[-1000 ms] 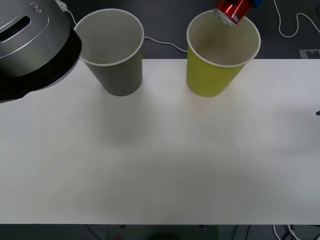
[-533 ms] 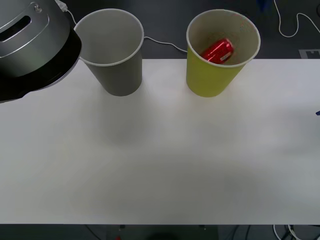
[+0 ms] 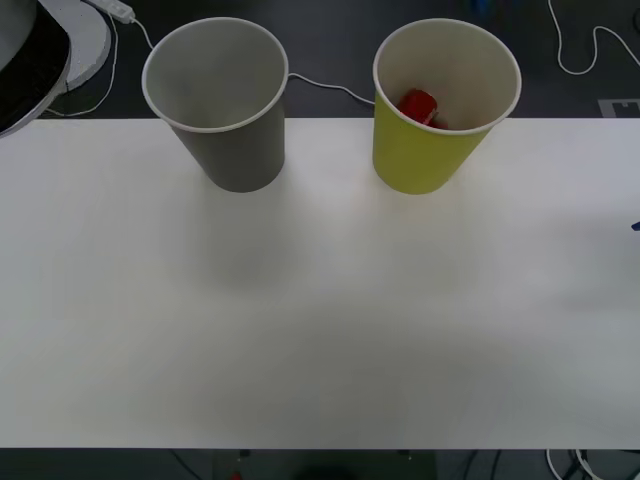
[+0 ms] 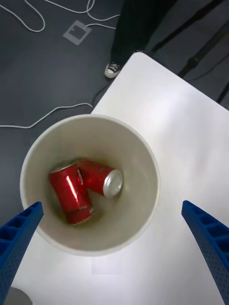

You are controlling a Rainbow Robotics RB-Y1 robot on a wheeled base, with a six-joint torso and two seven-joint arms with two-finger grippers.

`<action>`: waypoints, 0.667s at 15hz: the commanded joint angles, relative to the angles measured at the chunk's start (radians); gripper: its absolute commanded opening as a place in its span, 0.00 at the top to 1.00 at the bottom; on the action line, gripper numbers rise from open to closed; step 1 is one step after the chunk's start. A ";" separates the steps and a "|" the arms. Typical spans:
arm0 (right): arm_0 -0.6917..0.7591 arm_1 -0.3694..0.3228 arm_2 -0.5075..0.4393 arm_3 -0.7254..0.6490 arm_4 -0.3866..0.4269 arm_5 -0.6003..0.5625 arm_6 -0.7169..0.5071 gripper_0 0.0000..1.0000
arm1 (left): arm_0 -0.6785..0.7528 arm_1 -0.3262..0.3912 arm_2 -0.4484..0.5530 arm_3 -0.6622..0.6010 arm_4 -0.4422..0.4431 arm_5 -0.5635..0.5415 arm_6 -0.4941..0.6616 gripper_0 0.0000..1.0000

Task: Put the can into the green bin and the plastic bottle into the gray bin

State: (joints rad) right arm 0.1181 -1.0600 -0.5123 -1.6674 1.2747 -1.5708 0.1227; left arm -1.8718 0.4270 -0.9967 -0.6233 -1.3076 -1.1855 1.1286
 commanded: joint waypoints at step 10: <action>0.000 0.000 0.000 0.000 0.000 0.000 0.000 0.00 | 0.324 0.475 0.233 -0.490 0.039 -0.220 -0.216 0.00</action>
State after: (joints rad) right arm 0.1181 -1.0600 -0.5123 -1.6674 1.2747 -1.5708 0.1227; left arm -1.5632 0.8843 -0.7772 -1.1065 -1.2709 -1.3890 0.9450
